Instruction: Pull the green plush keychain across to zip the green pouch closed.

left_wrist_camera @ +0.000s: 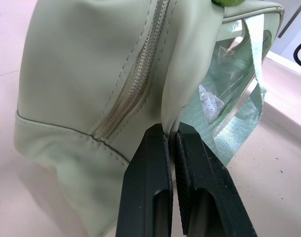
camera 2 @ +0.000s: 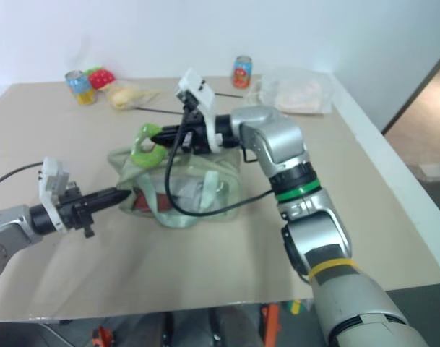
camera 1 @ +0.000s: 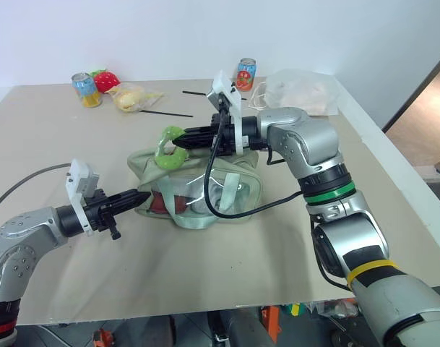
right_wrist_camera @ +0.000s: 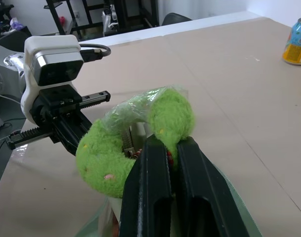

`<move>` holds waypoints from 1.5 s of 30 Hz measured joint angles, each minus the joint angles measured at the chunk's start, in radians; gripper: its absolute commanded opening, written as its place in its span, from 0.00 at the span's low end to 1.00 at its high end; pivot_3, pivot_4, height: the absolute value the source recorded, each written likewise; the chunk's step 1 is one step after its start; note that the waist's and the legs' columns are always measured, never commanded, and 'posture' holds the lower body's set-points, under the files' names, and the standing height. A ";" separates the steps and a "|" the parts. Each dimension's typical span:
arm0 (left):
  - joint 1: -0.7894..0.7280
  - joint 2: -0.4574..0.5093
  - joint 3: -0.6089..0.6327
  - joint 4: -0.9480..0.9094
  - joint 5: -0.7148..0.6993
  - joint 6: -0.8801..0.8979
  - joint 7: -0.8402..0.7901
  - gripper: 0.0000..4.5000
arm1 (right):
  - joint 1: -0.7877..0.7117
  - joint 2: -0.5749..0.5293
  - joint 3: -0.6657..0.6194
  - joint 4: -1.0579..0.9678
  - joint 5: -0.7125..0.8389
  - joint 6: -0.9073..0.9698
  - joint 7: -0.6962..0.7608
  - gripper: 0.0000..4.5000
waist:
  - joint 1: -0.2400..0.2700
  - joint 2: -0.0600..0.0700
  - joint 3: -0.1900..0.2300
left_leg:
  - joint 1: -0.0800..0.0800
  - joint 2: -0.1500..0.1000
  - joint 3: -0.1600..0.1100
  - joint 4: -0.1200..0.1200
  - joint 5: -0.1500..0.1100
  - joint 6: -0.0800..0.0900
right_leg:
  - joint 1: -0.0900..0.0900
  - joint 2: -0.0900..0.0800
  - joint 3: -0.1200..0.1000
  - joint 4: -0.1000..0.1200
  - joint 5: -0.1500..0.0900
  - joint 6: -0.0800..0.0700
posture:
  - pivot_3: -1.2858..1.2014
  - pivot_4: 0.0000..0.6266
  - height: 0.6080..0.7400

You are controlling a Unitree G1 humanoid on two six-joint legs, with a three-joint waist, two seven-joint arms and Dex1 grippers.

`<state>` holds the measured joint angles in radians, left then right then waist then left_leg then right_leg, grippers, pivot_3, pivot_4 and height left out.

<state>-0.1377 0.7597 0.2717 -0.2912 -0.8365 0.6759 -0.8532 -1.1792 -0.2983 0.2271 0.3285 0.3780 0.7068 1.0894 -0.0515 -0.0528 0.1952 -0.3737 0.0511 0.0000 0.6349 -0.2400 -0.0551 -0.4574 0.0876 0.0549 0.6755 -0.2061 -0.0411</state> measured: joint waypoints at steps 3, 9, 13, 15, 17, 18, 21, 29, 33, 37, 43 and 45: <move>-0.002 -0.001 -0.001 0.002 0.000 0.002 -0.001 0.00 | 0.008 -0.019 0.000 -0.014 0.000 -0.001 0.009 0.01 | 0.001 0.000 0.000 | 0.000 0.000 0.000 0.000 0.000 0.000 | 0.000 0.000 0.000 0.000 0.000 0.000 | 0.52 0.24 1.00; -0.010 -0.001 -0.010 0.006 0.001 0.003 -0.007 0.00 | 0.014 -0.090 -0.026 -0.023 0.010 0.011 0.029 0.01 | 0.002 0.000 0.000 | 0.000 -0.001 0.000 0.000 0.000 0.000 | 0.000 -0.001 0.000 0.000 0.000 0.000 | 0.52 0.24 1.00; -0.014 -0.001 -0.018 0.004 0.001 0.005 -0.010 0.00 | 0.036 -0.203 -0.083 -0.096 0.076 0.093 0.072 0.01 | 0.003 0.000 0.000 | -0.001 -0.002 0.000 0.000 0.000 0.000 | 0.000 -0.002 0.000 0.000 0.000 0.000 | 0.52 0.24 1.00; -0.010 -0.001 -0.017 -0.001 -0.002 0.007 -0.010 0.00 | 0.059 -0.274 -0.116 -0.173 0.120 0.127 0.107 0.01 | 0.004 0.000 0.000 | -0.002 -0.002 0.000 0.000 0.000 0.000 | 0.000 -0.002 0.000 0.000 0.000 0.000 | 0.52 0.24 1.00; -0.003 -0.001 -0.016 -0.005 -0.008 0.008 -0.010 0.00 | 0.074 -0.330 -0.138 -0.227 0.150 0.150 0.127 0.01 | 0.003 0.000 0.000 | -0.001 -0.003 0.000 0.000 0.000 0.001 | 0.000 -0.003 0.001 0.000 0.000 0.000 | 0.52 0.24 1.00; 0.000 0.000 -0.016 -0.007 -0.009 0.009 -0.010 0.00 | 0.082 -0.346 -0.144 -0.246 0.156 0.153 0.130 0.01 | 0.003 0.000 0.000 | -0.001 -0.003 0.000 0.001 0.000 0.001 | 0.000 -0.003 0.001 0.000 0.000 0.000 | 0.52 0.24 1.00; 0.015 0.000 -0.015 -0.018 -0.017 0.010 -0.010 0.00 | 0.134 -0.407 -0.144 -0.293 0.155 0.151 0.132 0.01 | 0.003 0.000 0.000 | 0.000 -0.003 0.000 0.001 0.000 0.001 | 0.000 -0.003 0.001 0.000 0.000 0.001 | 0.52 0.24 1.00; 0.010 0.003 -0.015 -0.029 -0.028 0.030 -0.010 0.00 | 0.171 -0.466 -0.143 -0.292 0.138 0.105 0.123 0.01 | 0.004 0.000 0.000 | -0.001 -0.005 0.001 0.001 0.000 0.001 | 0.000 -0.004 0.001 0.000 0.000 0.001 | 0.52 0.24 1.00; -0.011 0.004 -0.017 -0.028 -0.031 0.051 -0.002 0.00 | 0.182 -0.456 -0.142 -0.298 0.132 0.097 0.103 0.01 | 0.004 0.000 0.000 | -0.002 -0.005 0.001 0.002 0.000 0.001 | 0.000 -0.005 0.001 -0.001 0.000 0.001 | 0.52 0.24 1.00; -0.074 0.013 0.009 -0.025 -0.070 0.109 0.036 0.00 | 0.182 -0.438 -0.142 -0.294 0.125 0.094 0.085 0.01 | 0.004 0.000 0.000 | -0.002 -0.005 0.001 0.003 0.000 0.001 | 0.000 -0.005 0.001 -0.001 0.001 0.002 | 0.52 0.24 1.00; -0.117 0.069 0.024 -0.067 -0.104 0.153 0.061 0.00 | 0.182 -0.428 -0.142 -0.262 0.106 0.085 0.085 0.01 | 0.001 -0.001 0.001 | -0.003 -0.004 0.001 0.002 -0.001 0.001 | -0.002 -0.004 0.003 -0.001 0.001 0.001 | 0.52 0.24 1.00; -0.117 0.085 0.038 -0.089 -0.110 0.159 0.062 0.00 | 0.182 -0.426 -0.142 -0.262 0.105 0.084 0.085 0.01 | 0.001 -0.001 0.001 | -0.003 -0.004 0.001 0.001 -0.001 0.001 | -0.002 -0.003 0.003 -0.001 0.000 0.001 | 0.52 0.24 1.00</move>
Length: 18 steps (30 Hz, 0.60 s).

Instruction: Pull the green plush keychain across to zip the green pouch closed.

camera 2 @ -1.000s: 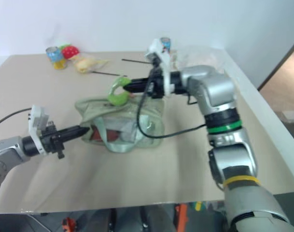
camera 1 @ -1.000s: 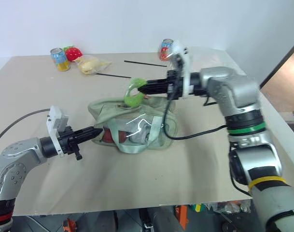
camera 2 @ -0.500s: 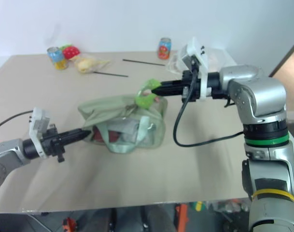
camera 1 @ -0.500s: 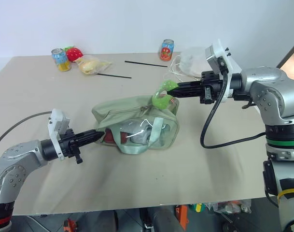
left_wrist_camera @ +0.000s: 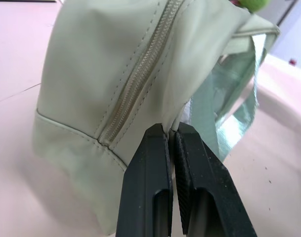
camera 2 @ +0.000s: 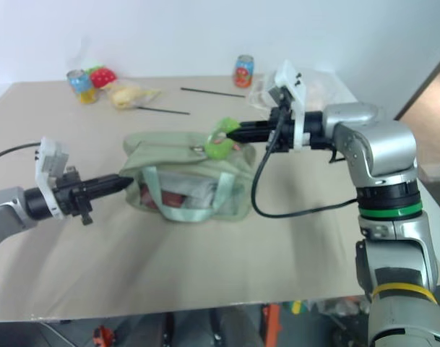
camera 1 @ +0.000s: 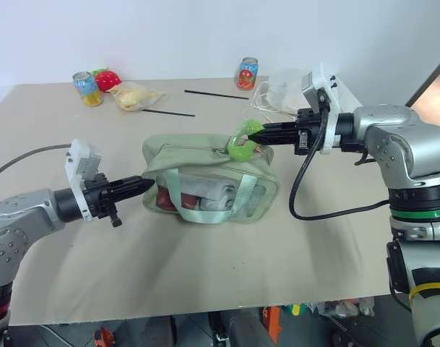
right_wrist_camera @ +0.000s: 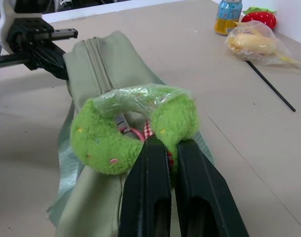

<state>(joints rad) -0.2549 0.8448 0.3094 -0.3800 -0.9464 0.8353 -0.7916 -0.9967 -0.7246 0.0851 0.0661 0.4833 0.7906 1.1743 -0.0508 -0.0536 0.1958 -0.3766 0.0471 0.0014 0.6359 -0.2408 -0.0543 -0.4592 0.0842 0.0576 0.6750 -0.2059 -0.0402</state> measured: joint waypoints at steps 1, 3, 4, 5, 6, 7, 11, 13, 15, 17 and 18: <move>0.000 0.002 0.007 -0.006 -0.002 0.001 0.001 0.00 | 0.000 0.001 0.000 0.000 0.000 -0.001 0.000 0.01 | 0.000 0.000 0.000 | 0.000 0.000 0.000 0.000 0.000 0.000 | 0.000 0.000 0.000 0.000 0.000 0.000 | 0.52 0.24 1.00; 0.004 0.006 0.012 -0.017 -0.002 0.002 0.002 0.00 | 0.000 0.004 0.000 0.000 -0.002 -0.002 0.000 0.01 | 0.000 0.000 0.000 | 0.000 0.001 0.000 0.000 0.000 0.000 | 0.000 0.001 0.000 0.000 0.000 0.000 | 0.52 0.24 1.00; 0.008 0.008 0.013 -0.020 -0.002 0.002 0.002 0.00 | 0.000 0.005 0.000 0.000 -0.003 -0.002 0.000 0.01 | 0.000 0.000 0.000 | 0.000 0.001 0.000 0.000 0.000 0.000 | 0.000 0.001 0.000 0.000 0.000 0.000 | 0.52 0.24 1.00; 0.012 0.009 0.014 -0.022 0.001 0.002 0.002 0.00 | 0.000 0.006 0.000 0.000 -0.005 -0.002 0.000 0.01 | 0.000 0.000 0.000 | 0.000 0.001 0.000 0.000 0.000 0.000 | 0.000 0.001 0.000 0.000 0.000 0.000 | 0.52 0.24 1.00; 0.016 0.011 0.014 -0.023 0.004 0.002 0.002 0.00 | 0.000 0.007 0.000 0.001 -0.006 -0.003 0.000 0.01 | 0.000 0.000 0.000 | 0.000 0.001 0.000 0.000 0.000 0.000 | 0.000 0.001 0.000 0.000 0.000 0.000 | 0.52 0.24 1.00; 0.019 0.015 0.014 -0.024 0.006 0.001 0.001 0.00 | 0.000 0.008 0.000 0.002 -0.007 -0.003 0.000 0.01 | 0.000 0.000 0.000 | 0.000 0.001 0.000 0.000 0.000 0.000 | 0.000 0.001 0.000 0.000 0.000 0.000 | 0.52 0.24 1.00; 0.020 0.018 0.020 -0.026 0.007 -0.005 0.008 0.00 | 0.000 0.012 0.000 0.006 -0.008 -0.003 0.001 0.01 | 0.000 0.000 0.000 | 0.000 0.000 0.000 0.000 0.000 0.000 | 0.000 0.001 0.000 0.000 0.000 0.000 | 0.52 0.24 1.00; 0.021 0.001 0.024 -0.026 0.028 -0.031 0.027 0.00 | 0.000 0.015 0.000 0.006 -0.008 -0.003 0.001 0.01 | 0.000 0.000 0.000 | 0.000 0.001 0.000 0.000 0.000 0.000 | 0.000 0.001 0.000 0.000 0.000 0.000 | 0.52 0.24 1.00; 0.038 -0.045 0.031 -0.025 0.046 -0.064 0.049 0.00 | 0.000 0.020 0.000 0.006 -0.008 -0.002 0.000 0.01 | 0.000 0.000 0.000 | 0.001 0.001 0.000 0.000 0.000 0.000 | 0.000 0.001 0.000 0.000 0.000 0.000 | 0.52 0.24 1.00; 0.061 -0.116 0.041 -0.021 0.058 -0.101 0.079 0.00 | 0.004 0.021 0.000 0.006 -0.008 -0.001 0.000 0.01 | 0.000 0.000 0.000 | 0.000 0.001 0.001 0.000 0.000 0.000 | 0.000 0.001 0.000 0.000 0.000 0.000 | 0.52 0.24 1.00; 0.075 -0.145 0.041 -0.019 0.070 -0.123 0.091 0.00 | 0.006 0.022 0.000 0.005 -0.008 -0.001 0.000 0.01 | 0.000 0.000 0.000 | 0.000 0.001 0.001 0.001 0.000 0.000 | 0.000 0.001 0.000 0.000 0.000 0.000 | 0.52 0.24 1.00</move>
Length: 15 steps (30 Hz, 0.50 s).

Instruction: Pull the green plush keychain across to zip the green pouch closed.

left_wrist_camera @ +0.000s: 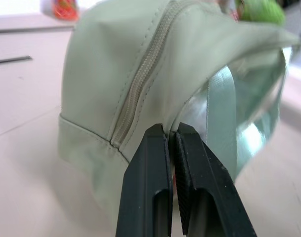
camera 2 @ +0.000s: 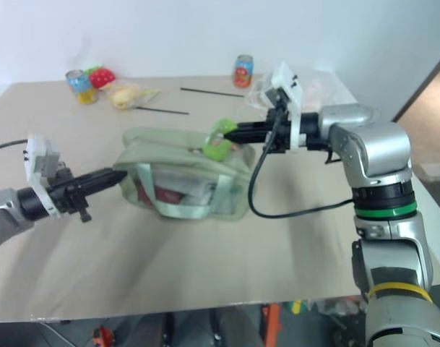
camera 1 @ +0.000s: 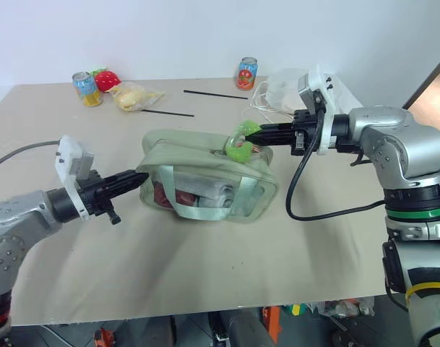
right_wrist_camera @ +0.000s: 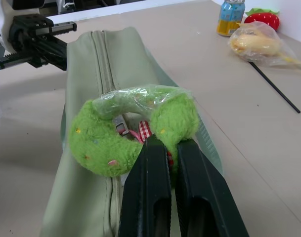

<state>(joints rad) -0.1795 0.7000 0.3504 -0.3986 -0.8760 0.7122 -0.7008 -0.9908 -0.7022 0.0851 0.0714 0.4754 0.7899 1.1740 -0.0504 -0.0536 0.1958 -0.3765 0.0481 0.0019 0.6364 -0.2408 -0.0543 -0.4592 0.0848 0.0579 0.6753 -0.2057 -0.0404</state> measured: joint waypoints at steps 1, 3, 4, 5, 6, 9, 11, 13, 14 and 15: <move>0.016 -0.025 0.000 0.002 0.009 -0.019 0.011 0.00 | 0.003 0.000 0.000 0.000 0.000 0.001 0.000 0.01 | 0.000 0.000 0.000 | 0.000 0.000 0.000 0.000 0.000 0.000 | 0.000 0.000 0.000 0.000 0.000 0.000 | 0.52 0.24 1.00; 0.034 -0.066 0.003 0.005 0.017 -0.044 0.027 0.00 | 0.004 0.000 0.000 0.000 0.000 0.005 0.000 0.01 | 0.001 0.000 0.000 | 0.000 0.000 0.000 0.000 0.000 0.000 | 0.000 0.000 0.000 0.000 0.000 0.000 | 0.52 0.24 1.00; 0.043 -0.083 0.004 0.005 0.016 -0.052 0.035 0.00 | 0.004 0.000 0.000 0.000 0.000 0.007 0.000 0.01 | 0.001 0.000 0.000 | 0.000 0.000 0.000 0.001 0.000 0.000 | 0.000 0.000 0.000 0.000 0.000 0.000 | 0.52 0.24 1.00; 0.051 -0.095 0.006 0.005 0.012 -0.056 0.040 0.00 | 0.004 0.000 0.000 0.000 0.000 0.008 0.000 0.01 | 0.001 0.000 0.000 | 0.000 0.000 0.000 0.001 0.000 0.000 | 0.000 0.000 0.000 0.000 0.000 0.000 | 0.52 0.24 1.00; 0.056 -0.099 0.008 0.005 0.009 -0.057 0.043 0.00 | 0.004 0.000 0.000 0.000 0.000 0.009 0.000 0.01 | 0.001 0.000 0.000 | 0.000 0.000 0.000 0.001 0.000 0.000 | 0.000 0.000 0.000 0.000 0.000 0.000 | 0.52 0.24 1.00; 0.058 -0.104 0.031 0.005 -0.035 -0.055 0.060 0.00 | 0.004 0.000 0.001 0.000 0.000 0.011 0.003 0.01 | 0.000 0.000 0.000 | 0.000 0.000 0.000 0.001 0.000 0.000 | 0.000 0.000 0.000 0.001 0.000 0.001 | 0.52 0.24 1.00; 0.046 -0.104 0.064 0.006 -0.080 -0.050 0.075 0.00 | 0.004 0.000 0.001 0.001 0.000 0.012 0.006 0.01 | 0.000 0.000 0.000 | 0.000 0.000 0.000 0.001 0.000 0.000 | 0.000 0.000 0.000 0.001 0.000 0.001 | 0.52 0.24 1.00; 0.032 -0.100 0.096 0.006 -0.122 -0.039 0.096 0.00 | 0.006 0.000 0.005 0.001 0.000 0.012 0.012 0.01 | 0.000 0.000 0.000 | 0.000 0.000 0.000 0.001 0.000 0.000 | 0.000 0.001 0.000 0.001 0.000 0.001 | 0.52 0.24 1.00; 0.031 -0.094 0.103 0.006 -0.132 -0.037 0.103 0.00 | 0.008 0.000 0.006 0.001 0.000 0.012 0.016 0.01 | 0.000 0.000 0.000 | 0.000 0.000 0.000 0.001 0.000 0.000 | 0.001 0.001 0.000 0.001 0.000 0.001 | 0.52 0.24 1.00; 0.031 -0.091 0.106 0.006 -0.136 -0.035 0.104 0.00 | 0.012 0.000 0.007 0.001 -0.001 0.012 0.020 0.01 | 0.000 0.000 0.000 | 0.000 0.000 0.000 0.001 0.000 0.000 | 0.001 0.001 0.000 0.001 0.000 0.001 | 0.52 0.24 1.00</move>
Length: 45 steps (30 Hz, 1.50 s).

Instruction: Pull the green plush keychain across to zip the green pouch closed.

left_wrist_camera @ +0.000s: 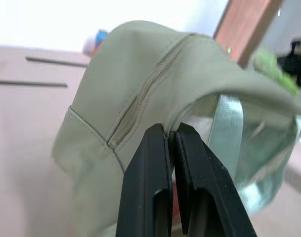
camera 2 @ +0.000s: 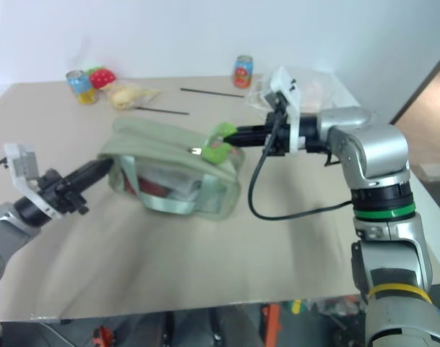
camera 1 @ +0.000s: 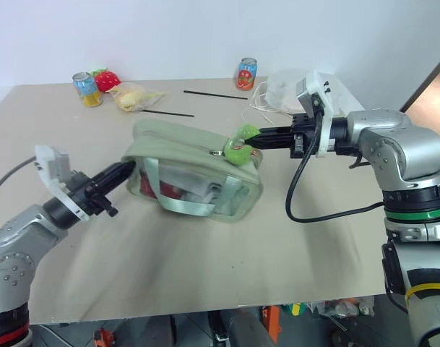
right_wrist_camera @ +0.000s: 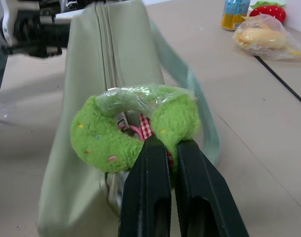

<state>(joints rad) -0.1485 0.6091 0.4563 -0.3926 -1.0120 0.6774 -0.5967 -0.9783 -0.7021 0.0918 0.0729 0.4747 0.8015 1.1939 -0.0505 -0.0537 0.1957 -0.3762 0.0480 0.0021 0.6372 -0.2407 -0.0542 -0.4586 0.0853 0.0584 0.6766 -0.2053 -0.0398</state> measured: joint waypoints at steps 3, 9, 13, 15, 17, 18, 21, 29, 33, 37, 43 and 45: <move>0.016 0.006 0.000 0.000 0.000 0.003 -0.001 0.00 | 0.015 -0.010 0.000 0.012 -0.002 -0.009 0.018 0.01 | 0.000 0.000 0.000 | 0.000 0.000 0.000 0.000 0.000 0.000 | 0.000 0.000 0.000 0.000 0.000 0.000 | 0.52 0.24 1.00; 0.066 0.023 0.000 0.001 0.014 0.003 -0.012 0.00 | 0.020 -0.096 -0.001 0.111 -0.041 -0.061 0.044 0.01 | 0.002 0.000 0.000 | 0.000 -0.002 0.000 0.001 0.000 0.000 | 0.000 -0.002 0.000 0.000 0.000 0.000 | 0.52 0.24 1.00; 0.092 0.024 0.000 0.012 0.025 0.001 -0.021 0.00 | 0.019 -0.159 -0.014 0.166 -0.068 -0.096 0.060 0.01 | 0.002 0.000 0.000 | 0.001 -0.002 0.000 0.001 0.000 0.000 | 0.001 -0.002 0.000 0.000 0.000 0.000 | 0.52 0.24 1.00; 0.098 0.023 0.000 0.012 0.026 0.000 -0.022 0.00 | 0.020 -0.183 -0.015 0.182 -0.074 -0.108 0.072 0.01 | 0.002 0.000 0.000 | 0.001 -0.002 0.000 0.001 0.000 0.000 | 0.001 -0.001 0.000 0.000 0.000 0.000 | 0.52 0.24 1.00; 0.101 0.021 -0.008 0.011 0.026 0.000 -0.023 0.00 | 0.032 -0.200 -0.015 0.187 -0.078 -0.116 0.078 0.01 | 0.002 0.000 0.000 | 0.001 -0.002 0.000 0.001 0.000 0.000 | 0.001 -0.001 0.000 0.000 0.000 0.000 | 0.52 0.24 1.00; 0.102 0.016 -0.014 0.010 0.026 0.000 -0.023 0.00 | 0.051 -0.205 -0.015 0.183 -0.078 -0.119 0.081 0.01 | 0.002 -0.001 0.000 | 0.001 -0.001 0.000 0.001 0.000 0.000 | 0.002 -0.001 0.000 0.000 0.000 0.000 | 0.52 0.24 1.00; 0.112 0.005 -0.017 0.009 0.026 -0.002 -0.021 0.00 | 0.200 -0.208 -0.002 0.113 -0.088 -0.117 0.080 0.01 | 0.002 -0.002 -0.001 | 0.001 -0.001 0.000 0.000 0.000 0.000 | 0.004 -0.001 0.000 -0.001 0.000 0.000 | 0.52 0.24 1.00; 0.114 0.004 -0.017 0.007 0.020 -0.002 -0.001 0.00 | 0.408 -0.062 0.150 -0.098 -0.109 -0.106 0.018 0.01 | -0.006 -0.001 -0.001 | 0.004 0.000 0.000 0.001 0.002 -0.003 | 0.006 0.001 0.000 0.004 0.000 0.001 | 0.52 0.24 1.00; 0.114 0.004 -0.015 0.002 0.010 -0.001 0.007 0.00 | 0.369 -0.037 0.143 -0.038 -0.143 -0.144 -0.021 0.01 | -0.011 -0.001 -0.001 | 0.005 0.000 0.000 0.002 0.002 -0.003 | 0.007 0.001 0.001 0.004 0.001 0.002 | 0.52 0.24 1.00; 0.114 0.004 -0.014 -0.001 0.006 0.002 0.021 0.00 | 0.313 -0.012 0.123 0.059 -0.171 -0.197 -0.063 0.15 | -0.013 -0.001 -0.001 | 0.006 0.000 0.000 0.002 0.002 -0.002 | 0.007 0.001 0.001 0.004 0.001 0.002 | 0.52 0.24 1.00; 0.115 0.005 -0.014 -0.010 -0.001 0.009 0.030 0.30 | 0.237 -0.041 -0.021 0.130 -0.103 -0.213 -0.028 0.58 | -0.011 -0.001 -0.001 | 0.003 -0.001 0.000 0.001 0.001 -0.002 | 0.006 0.000 0.002 0.003 0.000 0.000 | 0.52 0.24 1.00; 0.115 0.007 -0.014 -0.012 -0.035 0.031 0.028 0.47 | 0.226 -0.081 -0.074 0.129 -0.057 -0.195 0.015 0.75 | -0.009 -0.001 -0.001 | 0.003 -0.001 0.000 0.001 0.001 -0.002 | 0.005 0.000 0.002 0.003 0.000 0.000 | 0.52 0.24 1.00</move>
<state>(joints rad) -0.0331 0.6162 0.4420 -0.4047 -1.0470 0.7081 -0.5686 -0.7521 -0.7826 0.0181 0.2015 0.4178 0.6060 1.2090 -0.0597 -0.0548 0.1952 -0.3734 0.0467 0.0023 0.6382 -0.2400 -0.0561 -0.4532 0.0853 0.0600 0.6792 -0.2055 -0.0397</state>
